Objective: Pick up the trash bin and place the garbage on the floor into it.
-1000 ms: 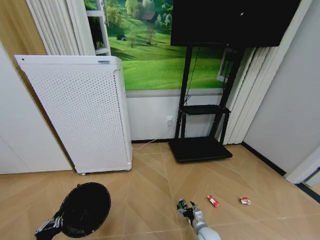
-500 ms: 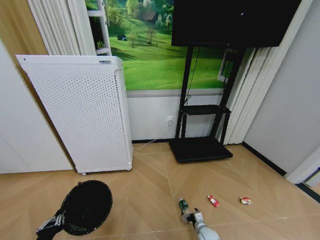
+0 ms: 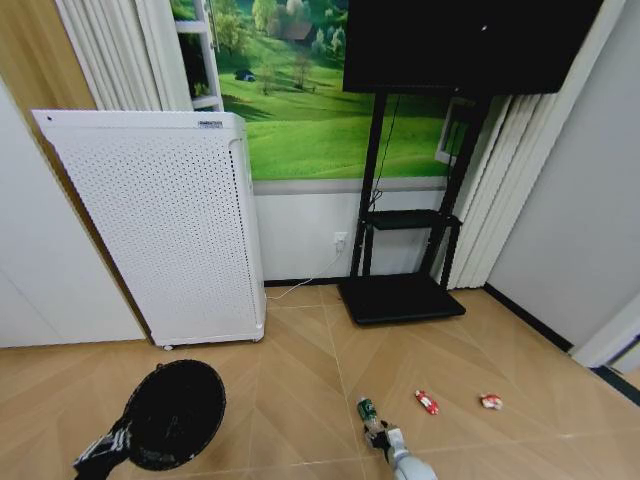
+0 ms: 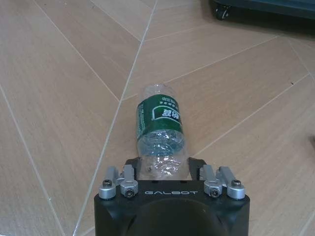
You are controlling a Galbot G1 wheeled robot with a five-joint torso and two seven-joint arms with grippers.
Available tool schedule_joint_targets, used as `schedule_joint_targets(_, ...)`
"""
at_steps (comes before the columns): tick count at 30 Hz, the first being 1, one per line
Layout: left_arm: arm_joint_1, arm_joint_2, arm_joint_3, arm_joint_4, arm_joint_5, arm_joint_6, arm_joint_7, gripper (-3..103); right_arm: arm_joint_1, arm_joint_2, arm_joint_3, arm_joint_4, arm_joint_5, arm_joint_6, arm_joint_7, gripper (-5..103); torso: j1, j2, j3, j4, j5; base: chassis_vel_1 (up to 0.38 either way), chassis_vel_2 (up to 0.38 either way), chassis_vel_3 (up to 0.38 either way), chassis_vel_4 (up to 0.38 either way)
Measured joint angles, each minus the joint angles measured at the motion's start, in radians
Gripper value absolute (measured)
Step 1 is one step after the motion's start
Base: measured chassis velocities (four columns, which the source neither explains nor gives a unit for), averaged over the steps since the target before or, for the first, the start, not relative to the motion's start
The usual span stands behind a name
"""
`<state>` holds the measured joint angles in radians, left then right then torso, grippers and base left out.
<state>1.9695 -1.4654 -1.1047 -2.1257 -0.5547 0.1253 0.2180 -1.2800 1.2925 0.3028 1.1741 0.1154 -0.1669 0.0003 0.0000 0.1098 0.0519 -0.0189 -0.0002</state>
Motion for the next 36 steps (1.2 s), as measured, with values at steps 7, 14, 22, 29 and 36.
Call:
schedule_joint_targets(7,-0.003,0.000,0.000,0.002,-0.007,0.001,-0.001,7,-0.002,0.004,0.008,-0.001,0.006,0.004,0.000,32,0.000,0.000,0.000,0.0002,0.0003,0.000,0.000,0.000,0.000)
schedule_joint_targets(14,-0.011,0.009,-0.001,0.007,-0.022,0.005,-0.009,7,-0.032,-0.002,0.029,0.049,0.019,0.003,0.001,20,0.000,0.000,0.000,0.0000,0.0001,0.000,0.000,0.000,0.000)
schedule_joint_targets(22,-0.027,0.037,0.024,0.013,-0.061,0.009,-0.033,7,-0.084,0.003,0.110,0.181,0.122,-0.027,0.027,20,0.000,0.000,0.000,0.0004,0.0002,0.000,0.000,0.000,0.000)
schedule_joint_targets(29,-0.108,0.153,0.135,0.019,-0.304,0.083,-0.181,7,-0.183,-0.052,0.174,0.516,0.311,-0.072,0.052,20,0.000,0.000,0.000,0.0000,0.0000,0.000,0.000,0.000,0.000)
schedule_joint_targets(36,-0.206,0.256,0.242,0.043,-0.516,0.114,-0.284,7,-0.209,-0.151,0.158,0.792,0.488,-0.066,0.046,20,0.000,0.000,0.000,0.0005,0.0004,0.000,0.000,0.000,0.000)
